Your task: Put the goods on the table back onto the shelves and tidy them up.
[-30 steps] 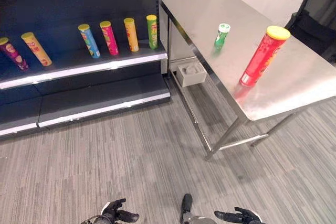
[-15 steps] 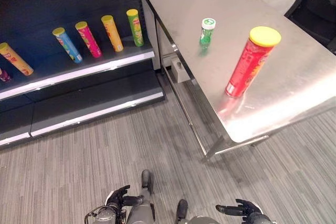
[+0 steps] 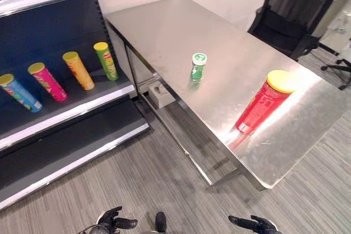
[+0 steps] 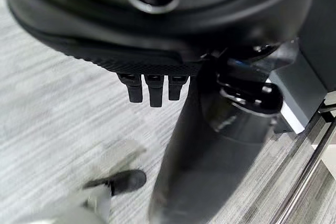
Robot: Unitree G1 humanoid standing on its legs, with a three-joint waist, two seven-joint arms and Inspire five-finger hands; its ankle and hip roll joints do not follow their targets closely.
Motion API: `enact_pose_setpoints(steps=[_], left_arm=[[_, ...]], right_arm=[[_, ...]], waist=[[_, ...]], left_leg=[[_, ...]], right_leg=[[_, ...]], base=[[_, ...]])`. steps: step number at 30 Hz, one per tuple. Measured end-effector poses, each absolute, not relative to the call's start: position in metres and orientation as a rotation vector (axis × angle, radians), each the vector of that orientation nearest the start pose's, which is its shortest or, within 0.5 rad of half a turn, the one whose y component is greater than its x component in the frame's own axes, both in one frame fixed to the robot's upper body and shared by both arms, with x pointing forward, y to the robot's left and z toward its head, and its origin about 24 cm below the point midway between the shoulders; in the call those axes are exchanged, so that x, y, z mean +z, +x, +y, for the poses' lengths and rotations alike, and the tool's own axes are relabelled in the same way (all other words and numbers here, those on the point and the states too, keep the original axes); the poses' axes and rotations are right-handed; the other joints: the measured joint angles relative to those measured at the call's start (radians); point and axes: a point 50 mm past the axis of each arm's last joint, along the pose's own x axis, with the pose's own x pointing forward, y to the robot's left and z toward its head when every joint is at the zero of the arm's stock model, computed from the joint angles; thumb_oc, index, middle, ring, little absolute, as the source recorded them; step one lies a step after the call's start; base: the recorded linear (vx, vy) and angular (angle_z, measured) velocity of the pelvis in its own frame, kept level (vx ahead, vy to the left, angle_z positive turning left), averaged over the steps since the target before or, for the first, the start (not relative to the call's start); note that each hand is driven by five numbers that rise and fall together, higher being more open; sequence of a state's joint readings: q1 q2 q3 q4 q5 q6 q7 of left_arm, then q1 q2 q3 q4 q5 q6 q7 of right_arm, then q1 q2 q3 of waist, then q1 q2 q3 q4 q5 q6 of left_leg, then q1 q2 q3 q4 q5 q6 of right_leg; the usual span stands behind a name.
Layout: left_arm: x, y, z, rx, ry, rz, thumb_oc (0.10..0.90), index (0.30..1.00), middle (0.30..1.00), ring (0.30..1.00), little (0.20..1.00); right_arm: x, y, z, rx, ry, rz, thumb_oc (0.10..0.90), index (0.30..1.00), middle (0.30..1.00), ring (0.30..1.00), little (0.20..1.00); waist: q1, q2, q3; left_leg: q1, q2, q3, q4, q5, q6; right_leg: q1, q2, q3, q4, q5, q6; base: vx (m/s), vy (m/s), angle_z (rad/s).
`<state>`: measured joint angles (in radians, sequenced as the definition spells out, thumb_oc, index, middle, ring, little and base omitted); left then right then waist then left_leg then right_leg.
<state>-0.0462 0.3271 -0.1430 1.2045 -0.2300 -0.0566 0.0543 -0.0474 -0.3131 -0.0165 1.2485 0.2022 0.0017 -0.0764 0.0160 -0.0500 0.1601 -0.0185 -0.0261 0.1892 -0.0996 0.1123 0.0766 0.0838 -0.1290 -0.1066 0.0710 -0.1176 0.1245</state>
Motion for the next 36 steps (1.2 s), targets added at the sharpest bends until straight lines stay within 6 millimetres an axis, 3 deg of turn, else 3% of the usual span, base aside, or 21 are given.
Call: enact_pose_setpoints(steps=[2, 4, 5, 7, 8, 9, 10, 11, 13, 14, 17, 20, 22, 26, 31, 36], left_arm=[[-0.141, 0.116, 0.276, 0.263, 0.223, 1.089, 0.800, 0.900, 0.900, 0.900, 0.900], [-0.139, 0.116, 0.280, 0.273, 0.228, 1.087, 0.800, 0.900, 0.900, 0.900, 0.900], [-0.137, 0.119, 0.282, 0.278, 0.226, 1.071, 0.800, 0.900, 0.900, 0.900, 0.900], [-0.138, 0.115, 0.281, 0.282, 0.211, 1.064, 0.800, 0.900, 0.900, 0.900, 0.900], [-0.139, 0.110, 0.280, 0.278, 0.206, 1.078, 0.800, 0.900, 0.900, 0.900, 0.900], [-0.142, 0.104, 0.277, 0.278, 0.200, 1.091, 0.800, 0.900, 0.900, 0.900, 0.900], [-0.144, 0.093, 0.275, 0.292, 0.179, 1.104, 0.800, 0.900, 0.900, 0.900, 0.900], [-0.146, 0.087, 0.272, 0.299, 0.157, 1.111, 0.800, 0.900, 0.900, 0.900, 0.900], [-0.148, 0.086, 0.268, 0.269, 0.173, 1.119, 0.800, 0.900, 0.900, 0.900, 0.900], [-0.146, 0.093, 0.265, 0.244, 0.163, 1.096, 0.800, 0.900, 0.900, 0.900, 0.900], [-0.147, 0.097, 0.254, 0.200, 0.130, 1.075, 0.800, 0.900, 0.900, 0.900, 0.900], [-0.146, 0.102, 0.248, 0.156, 0.127, 1.054, 0.800, 0.900, 0.900, 0.900, 0.900], [-0.147, 0.097, 0.248, 0.140, 0.145, 1.067, 0.800, 0.900, 0.900, 0.900, 0.900], [-0.150, 0.083, 0.249, 0.134, 0.158, 1.102, 0.800, 0.900, 0.900, 0.900, 0.900], [-0.151, 0.080, 0.250, 0.130, 0.159, 1.115, 0.800, 0.900, 0.900, 0.900, 0.900], [-0.152, 0.076, 0.250, 0.130, 0.160, 1.120, 0.800, 0.900, 0.900, 0.900, 0.900]], right_arm=[[-0.142, 0.101, -0.291, -0.470, -0.085, 1.138, 0.800, 0.900, 0.900, 0.900, 0.900], [-0.136, 0.085, -0.312, -0.585, -0.071, 1.149, 0.800, 0.900, 0.900, 0.900, 0.900], [-0.131, 0.065, -0.331, -0.680, -0.052, 1.161, 0.800, 0.900, 0.900, 0.900, 0.900], [-0.112, 0.051, -0.367, -0.863, -0.019, 1.100, 0.800, 0.900, 0.900, 0.900, 0.900], [-0.092, 0.049, -0.393, -0.935, -0.031, 1.026, 0.800, 0.900, 0.900, 0.900, 0.900], [-0.057, 0.054, -0.424, -0.994, -0.129, 0.895, 0.800, 0.900, 0.900, 0.900, 0.900], [-0.015, 0.068, -0.447, -1.008, -0.247, 0.732, 0.800, 0.900, 0.900, 0.900, 0.900], [0.050, 0.102, -0.467, -0.983, -0.409, 0.488, 0.800, 0.900, 0.900, 0.900, 0.900], [0.110, 0.142, -0.459, -0.867, -0.542, 0.231, 0.800, 0.900, 0.900, 0.900, 0.900], [0.155, 0.176, -0.439, -0.741, -0.595, 0.011, 0.800, 0.900, 0.900, 0.900, 0.900], [0.215, 0.216, -0.372, -0.423, -0.582, -0.366, 0.800, 0.900, 0.900, 0.900, 0.900], [0.236, 0.238, -0.340, -0.232, -0.503, -0.506, 0.800, 0.900, 0.900, 0.900, 0.900], [0.233, 0.244, -0.332, -0.166, -0.477, -0.493, 0.800, 0.900, 0.900, 0.900, 0.900], [0.231, 0.254, -0.317, -0.066, -0.420, -0.490, 0.800, 0.900, 0.900, 0.900, 0.900], [0.227, 0.260, -0.307, 0.034, -0.302, -0.480, 0.800, 0.900, 0.900, 0.900, 0.900], [0.217, 0.264, -0.299, 0.105, -0.295, -0.437, 0.800, 0.900, 0.900, 0.900, 0.900]], waist=[[-0.006, -0.015, 0.005], [-0.010, -0.026, 0.007], [-0.020, -0.038, 0.010], [-0.037, -0.041, 0.011], [-0.053, -0.032, 0.008], [-0.071, -0.021, 0.005], [-0.098, -0.015, 0.002], [-0.127, -0.011, 0.001], [-0.144, -0.004, -0.002], [-0.135, -0.010, -0.002], [-0.105, 0.004, -0.009], [-0.049, 0.017, -0.018], [-0.011, 0.015, -0.019], [0.008, 0.016, -0.021], [0.014, 0.016, -0.026], [0.017, 0.013, -0.044]], left_leg=[[-0.005, 0.000, 0.038, -0.004, -0.012, -0.012], [-0.002, 0.001, 0.046, -0.005, -0.013, -0.014], [-0.002, 0.007, 0.047, -0.005, -0.013, -0.019], [-0.005, 0.030, 0.050, -0.004, -0.004, -0.045], [-0.006, 0.039, 0.052, -0.004, -0.003, -0.054], [-0.005, 0.044, 0.053, -0.004, -0.001, -0.060], [-0.004, 0.048, 0.060, -0.004, 0.002, -0.075], [0.007, 0.064, 0.074, -0.002, 0.009, -0.082], [0.024, 0.078, 0.080, -0.001, 0.012, -0.095], [0.033, 0.096, 0.083, -0.001, 0.013, -0.104], [0.040, 0.108, 0.083, 0.000, 0.016, -0.109], [0.041, 0.103, 0.071, 0.000, 0.019, -0.112], [0.040, 0.094, 0.049, 0.000, 0.018, -0.111], [0.038, 0.083, 0.027, 0.000, 0.019, -0.111], [0.039, 0.081, 0.014, 0.000, 0.019, -0.111], [0.036, 0.079, 0.000, -0.001, 0.018, -0.111]], right_leg=[[-0.040, -0.050, -0.003, -0.020, 0.021, 0.032], [-0.051, -0.089, -0.001, -0.045, 0.061, 0.046], [-0.054, -0.090, -0.002, -0.060, 0.091, 0.046], [-0.045, -0.062, -0.003, -0.094, 0.103, 0.035], [-0.040, -0.053, -0.001, -0.114, 0.109, 0.030], [-0.029, -0.046, -0.001, -0.138, 0.121, 0.028], [-0.014, -0.041, 0.002, -0.167, 0.140, 0.028], [-0.011, -0.027, 0.011, -0.172, 0.151, 0.016], [-0.002, -0.016, 0.022, -0.172, 0.151, 0.015], [0.005, 0.002, 0.025, -0.172, 0.148, 0.013], [0.011, 0.014, 0.025, -0.172, 0.146, 0.008], [0.023, 0.016, 0.006, -0.172, 0.144, 0.006], [0.039, 0.004, -0.019, -0.172, 0.134, 0.000], [0.049, 0.002, -0.031, -0.169, 0.131, 0.002], [0.059, 0.000, -0.055, -0.165, 0.129, 0.003], [0.063, 0.000, -0.069, -0.165, 0.126, 0.005]], base=[[-0.01, 0.023, -0.64], [0.02, 0.021, -0.23], [0.03, 0.008, -0.09], [0.01, 0.003, -0.16], [0.01, -0.009, -0.17], [0.01, -0.025, -0.20], [0.00, -0.049, -0.32], [0.02, -0.046, -0.32], [0.03, -0.058, -0.23], [0.05, -0.066, -0.14], [0.02, -0.056, -0.01], [0.01, -0.041, 0.20], [0.03, -0.047, 0.34], [0.02, -0.037, 0.18], [0.03, -0.032, 0.09], [0.02, -0.019, 0.08]])
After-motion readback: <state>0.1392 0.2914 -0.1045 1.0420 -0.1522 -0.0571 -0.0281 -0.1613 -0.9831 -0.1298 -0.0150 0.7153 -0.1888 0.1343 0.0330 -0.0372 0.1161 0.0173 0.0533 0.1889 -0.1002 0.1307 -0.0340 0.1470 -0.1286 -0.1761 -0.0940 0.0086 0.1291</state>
